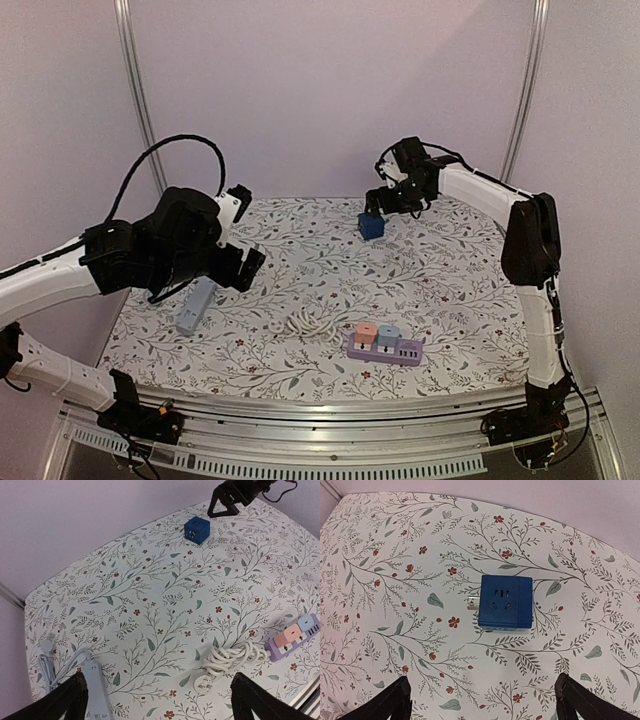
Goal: Insert the plug
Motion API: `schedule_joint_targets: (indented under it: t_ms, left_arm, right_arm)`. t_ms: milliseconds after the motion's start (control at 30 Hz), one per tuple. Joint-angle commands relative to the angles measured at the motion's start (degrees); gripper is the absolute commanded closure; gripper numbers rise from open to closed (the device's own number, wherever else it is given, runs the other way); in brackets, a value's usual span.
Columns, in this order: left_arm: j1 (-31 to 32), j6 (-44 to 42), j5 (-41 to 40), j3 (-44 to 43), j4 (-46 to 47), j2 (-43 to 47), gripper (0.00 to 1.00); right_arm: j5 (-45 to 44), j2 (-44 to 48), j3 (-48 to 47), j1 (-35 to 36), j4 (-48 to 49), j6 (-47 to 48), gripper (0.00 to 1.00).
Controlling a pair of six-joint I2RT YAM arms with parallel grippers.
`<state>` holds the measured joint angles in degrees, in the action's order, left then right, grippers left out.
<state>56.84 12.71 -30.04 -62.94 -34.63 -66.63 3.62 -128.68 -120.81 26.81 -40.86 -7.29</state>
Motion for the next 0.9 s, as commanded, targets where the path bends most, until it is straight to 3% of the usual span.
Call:
schedule_joint_targets:
  t_ms: [0,300,867]
  left_arm:
    - [-0.98,0.06,-1.29,-1.74,-0.81,-1.15,0.01]
    - [-1.2,0.39,-0.65,-2.26,-1.29,-2.86,0.0]
    - [-3.11,-0.33,0.67,-2.28,-1.92,-4.44,0.0]
  right_arm:
    - [-2.64,-4.98,-3.09,-0.26,1.68,0.39,0.01]
    - [-7.21,-11.77,-5.68,-0.61,6.96,1.85,0.01]
    - [-4.45,-17.41,-7.06,-1.24,13.92,3.51,0.07]
